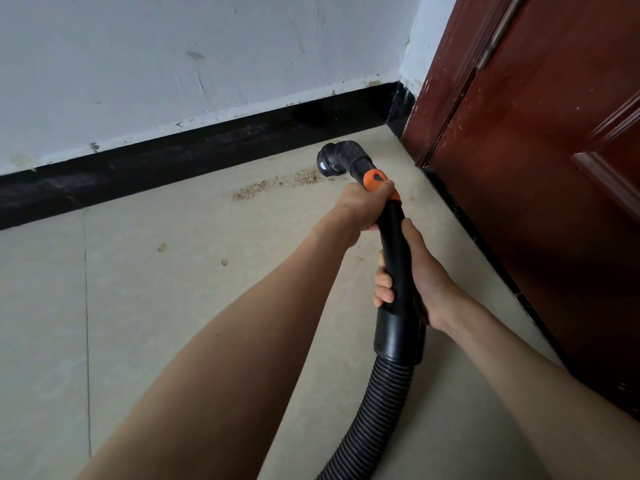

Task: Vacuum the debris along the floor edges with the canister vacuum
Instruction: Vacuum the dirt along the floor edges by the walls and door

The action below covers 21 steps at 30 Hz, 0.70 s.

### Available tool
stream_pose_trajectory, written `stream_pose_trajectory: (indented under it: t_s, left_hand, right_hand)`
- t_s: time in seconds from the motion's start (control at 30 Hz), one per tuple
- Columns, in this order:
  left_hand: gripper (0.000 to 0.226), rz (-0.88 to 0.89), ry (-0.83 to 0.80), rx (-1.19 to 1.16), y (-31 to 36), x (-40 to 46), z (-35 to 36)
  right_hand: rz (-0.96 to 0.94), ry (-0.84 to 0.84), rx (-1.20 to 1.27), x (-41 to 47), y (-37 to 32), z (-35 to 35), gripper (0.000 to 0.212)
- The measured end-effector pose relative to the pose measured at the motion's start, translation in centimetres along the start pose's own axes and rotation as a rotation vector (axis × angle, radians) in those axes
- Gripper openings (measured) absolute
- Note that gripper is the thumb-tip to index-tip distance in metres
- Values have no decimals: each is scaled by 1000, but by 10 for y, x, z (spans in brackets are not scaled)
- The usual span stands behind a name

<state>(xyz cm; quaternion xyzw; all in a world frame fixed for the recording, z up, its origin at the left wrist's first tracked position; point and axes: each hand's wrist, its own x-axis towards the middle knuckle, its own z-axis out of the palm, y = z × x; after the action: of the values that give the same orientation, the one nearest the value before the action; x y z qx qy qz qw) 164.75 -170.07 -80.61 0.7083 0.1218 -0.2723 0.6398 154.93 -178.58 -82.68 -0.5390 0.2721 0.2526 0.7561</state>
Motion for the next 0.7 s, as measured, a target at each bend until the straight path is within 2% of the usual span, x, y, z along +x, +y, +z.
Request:
stream_pose_trajectory:
  t_s: [0.37,0.57,0.7]
  left_hand:
    - [26,2,69,-98,-8,0,-31]
    - [26,-16,87,-58,4,2,-24]
    - [43,7,21,76,12,3,8]
  right_hand:
    - [13,-82,-87,1,-2,26,63]
    - [-40,7,-142,2,-14,27,60]
    - [-49,125,-34,-1,-15,10,63]
